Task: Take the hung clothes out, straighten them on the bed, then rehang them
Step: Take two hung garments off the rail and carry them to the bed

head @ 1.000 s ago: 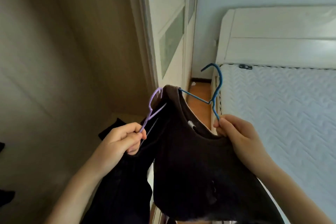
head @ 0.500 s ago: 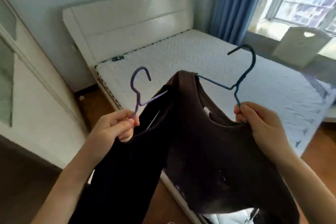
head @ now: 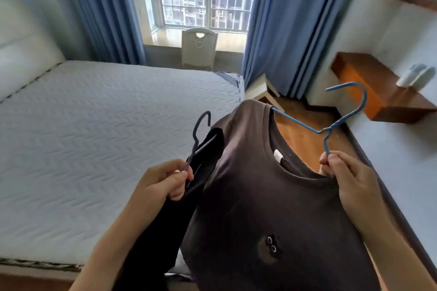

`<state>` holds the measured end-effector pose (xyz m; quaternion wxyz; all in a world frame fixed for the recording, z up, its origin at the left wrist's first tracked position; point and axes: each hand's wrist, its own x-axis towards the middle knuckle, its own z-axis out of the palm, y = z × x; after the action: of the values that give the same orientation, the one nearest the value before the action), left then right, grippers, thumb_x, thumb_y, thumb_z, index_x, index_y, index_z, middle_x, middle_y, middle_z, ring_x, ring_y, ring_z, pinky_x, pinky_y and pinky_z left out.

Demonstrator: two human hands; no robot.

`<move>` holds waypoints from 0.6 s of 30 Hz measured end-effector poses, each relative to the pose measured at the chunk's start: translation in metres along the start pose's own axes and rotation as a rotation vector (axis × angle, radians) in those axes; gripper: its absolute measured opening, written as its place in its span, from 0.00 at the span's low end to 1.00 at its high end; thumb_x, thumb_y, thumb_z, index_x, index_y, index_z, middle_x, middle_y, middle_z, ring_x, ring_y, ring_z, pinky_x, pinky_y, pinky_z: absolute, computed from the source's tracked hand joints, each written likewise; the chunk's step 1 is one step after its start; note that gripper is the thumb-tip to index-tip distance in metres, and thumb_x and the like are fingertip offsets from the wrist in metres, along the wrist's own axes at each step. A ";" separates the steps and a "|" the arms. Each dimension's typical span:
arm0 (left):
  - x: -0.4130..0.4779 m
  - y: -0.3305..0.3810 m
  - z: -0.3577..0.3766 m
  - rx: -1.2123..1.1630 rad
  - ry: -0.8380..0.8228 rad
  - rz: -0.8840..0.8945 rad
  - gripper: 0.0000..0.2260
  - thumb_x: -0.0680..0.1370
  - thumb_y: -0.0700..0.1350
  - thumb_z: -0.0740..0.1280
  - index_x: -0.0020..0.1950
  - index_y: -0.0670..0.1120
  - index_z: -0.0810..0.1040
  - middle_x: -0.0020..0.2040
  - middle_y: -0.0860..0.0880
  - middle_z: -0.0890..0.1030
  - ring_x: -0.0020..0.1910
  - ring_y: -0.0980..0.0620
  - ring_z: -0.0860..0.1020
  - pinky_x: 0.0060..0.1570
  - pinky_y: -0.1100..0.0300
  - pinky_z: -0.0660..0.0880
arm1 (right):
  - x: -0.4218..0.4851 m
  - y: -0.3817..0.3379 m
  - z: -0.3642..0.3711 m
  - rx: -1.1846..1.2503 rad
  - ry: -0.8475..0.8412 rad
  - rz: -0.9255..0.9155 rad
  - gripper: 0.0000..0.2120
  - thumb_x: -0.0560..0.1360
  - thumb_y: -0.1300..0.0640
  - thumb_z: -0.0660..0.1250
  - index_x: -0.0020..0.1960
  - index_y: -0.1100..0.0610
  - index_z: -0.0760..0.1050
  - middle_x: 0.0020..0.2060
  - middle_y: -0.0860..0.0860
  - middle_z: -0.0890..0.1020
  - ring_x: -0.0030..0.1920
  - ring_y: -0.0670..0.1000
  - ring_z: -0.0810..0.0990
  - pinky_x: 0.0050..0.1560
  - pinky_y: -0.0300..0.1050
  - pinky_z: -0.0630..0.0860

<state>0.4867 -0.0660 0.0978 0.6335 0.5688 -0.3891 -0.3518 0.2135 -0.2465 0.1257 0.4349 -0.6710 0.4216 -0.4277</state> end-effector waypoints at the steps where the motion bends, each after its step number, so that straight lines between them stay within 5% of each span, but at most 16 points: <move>1: 0.010 -0.004 0.021 -0.001 -0.034 -0.003 0.08 0.74 0.39 0.63 0.40 0.34 0.77 0.26 0.48 0.63 0.25 0.53 0.61 0.26 0.67 0.62 | 0.000 0.010 -0.019 -0.006 0.045 0.024 0.13 0.81 0.61 0.59 0.42 0.54 0.79 0.36 0.41 0.83 0.39 0.38 0.81 0.41 0.26 0.75; 11: 0.098 -0.062 0.267 -0.069 -0.233 -0.123 0.08 0.73 0.37 0.62 0.40 0.33 0.75 0.25 0.48 0.64 0.24 0.55 0.62 0.25 0.68 0.62 | 0.022 0.135 -0.228 0.030 0.282 0.188 0.17 0.81 0.63 0.59 0.39 0.54 0.81 0.33 0.42 0.83 0.36 0.38 0.80 0.41 0.26 0.75; 18: 0.152 -0.083 0.385 -0.035 -0.233 -0.221 0.13 0.80 0.29 0.57 0.38 0.34 0.75 0.22 0.52 0.66 0.21 0.59 0.63 0.23 0.70 0.61 | 0.072 0.190 -0.327 -0.110 0.232 0.160 0.15 0.80 0.64 0.59 0.42 0.49 0.78 0.35 0.52 0.80 0.35 0.45 0.77 0.38 0.37 0.74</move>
<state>0.2108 -0.3818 0.0488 0.5513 0.5525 -0.3886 -0.4897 -0.1105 -0.4375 0.0453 0.3785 -0.6042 0.5438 -0.4426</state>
